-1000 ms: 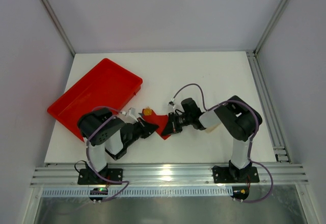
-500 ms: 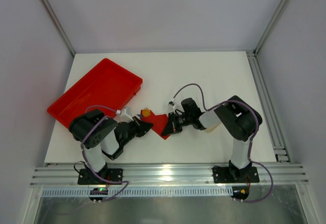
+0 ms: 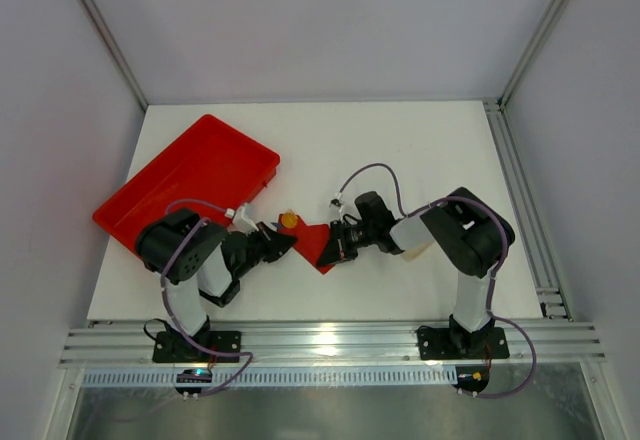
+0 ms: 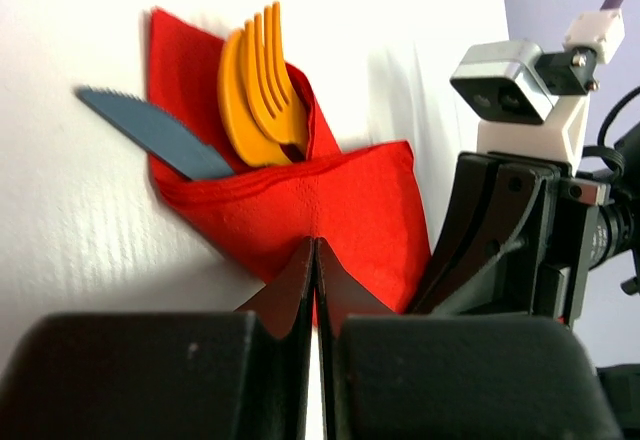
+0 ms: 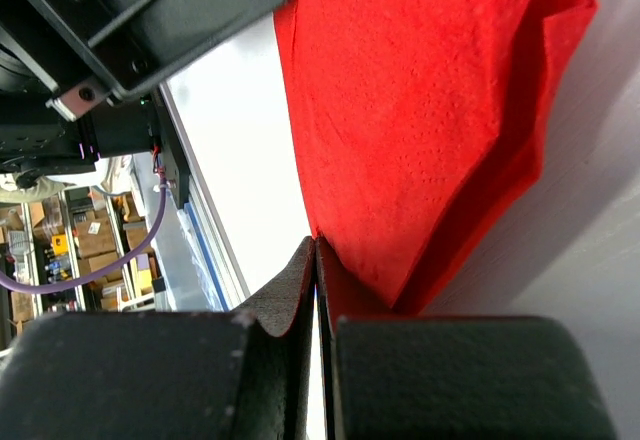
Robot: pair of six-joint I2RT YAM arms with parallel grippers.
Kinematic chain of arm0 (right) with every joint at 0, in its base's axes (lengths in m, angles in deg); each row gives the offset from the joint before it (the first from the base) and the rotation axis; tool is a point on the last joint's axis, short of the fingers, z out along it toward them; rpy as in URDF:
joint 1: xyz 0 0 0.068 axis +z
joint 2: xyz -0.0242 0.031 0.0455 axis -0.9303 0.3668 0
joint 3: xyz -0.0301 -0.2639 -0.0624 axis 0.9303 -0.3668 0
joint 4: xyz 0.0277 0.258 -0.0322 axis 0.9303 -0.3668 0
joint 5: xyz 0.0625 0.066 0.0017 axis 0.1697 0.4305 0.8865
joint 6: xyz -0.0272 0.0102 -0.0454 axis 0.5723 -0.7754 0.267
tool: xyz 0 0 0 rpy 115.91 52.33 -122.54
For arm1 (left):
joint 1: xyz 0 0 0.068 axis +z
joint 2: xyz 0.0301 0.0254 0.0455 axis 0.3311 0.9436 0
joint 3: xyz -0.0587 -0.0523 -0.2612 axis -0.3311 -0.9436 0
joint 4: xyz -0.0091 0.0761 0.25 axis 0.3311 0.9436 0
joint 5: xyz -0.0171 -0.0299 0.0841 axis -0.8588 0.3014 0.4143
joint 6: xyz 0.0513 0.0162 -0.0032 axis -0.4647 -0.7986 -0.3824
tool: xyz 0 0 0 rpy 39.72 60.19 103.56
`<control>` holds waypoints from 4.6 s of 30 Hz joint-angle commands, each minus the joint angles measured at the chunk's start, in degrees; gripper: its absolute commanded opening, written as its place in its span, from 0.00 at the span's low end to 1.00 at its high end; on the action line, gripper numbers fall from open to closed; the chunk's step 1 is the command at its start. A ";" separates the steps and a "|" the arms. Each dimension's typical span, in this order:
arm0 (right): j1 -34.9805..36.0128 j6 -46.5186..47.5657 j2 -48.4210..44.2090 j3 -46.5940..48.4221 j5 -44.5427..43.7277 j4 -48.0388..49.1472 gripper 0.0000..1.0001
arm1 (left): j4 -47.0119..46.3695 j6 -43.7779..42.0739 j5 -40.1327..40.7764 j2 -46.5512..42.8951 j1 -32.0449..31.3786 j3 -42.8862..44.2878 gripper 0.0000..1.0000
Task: Place the utensils on the paper napkin and roll it up
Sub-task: Roll the napkin at the center of the board, then pick up the utensils from the center of the board.
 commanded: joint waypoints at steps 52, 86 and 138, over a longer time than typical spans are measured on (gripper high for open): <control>0.58 5.71 1.82 -0.32 -8.20 -10.78 0.04 | 4.14 2.20 2.64 -9.45 -8.47 4.23 0.00; 0.75 6.06 1.55 -0.15 -8.90 -11.66 0.04 | 4.38 0.09 2.30 -7.85 -8.47 6.86 0.00; -4.52 9.75 -15.68 -0.50 -7.59 -22.65 0.65 | 6.15 -0.35 1.15 -0.20 -8.12 8.80 0.00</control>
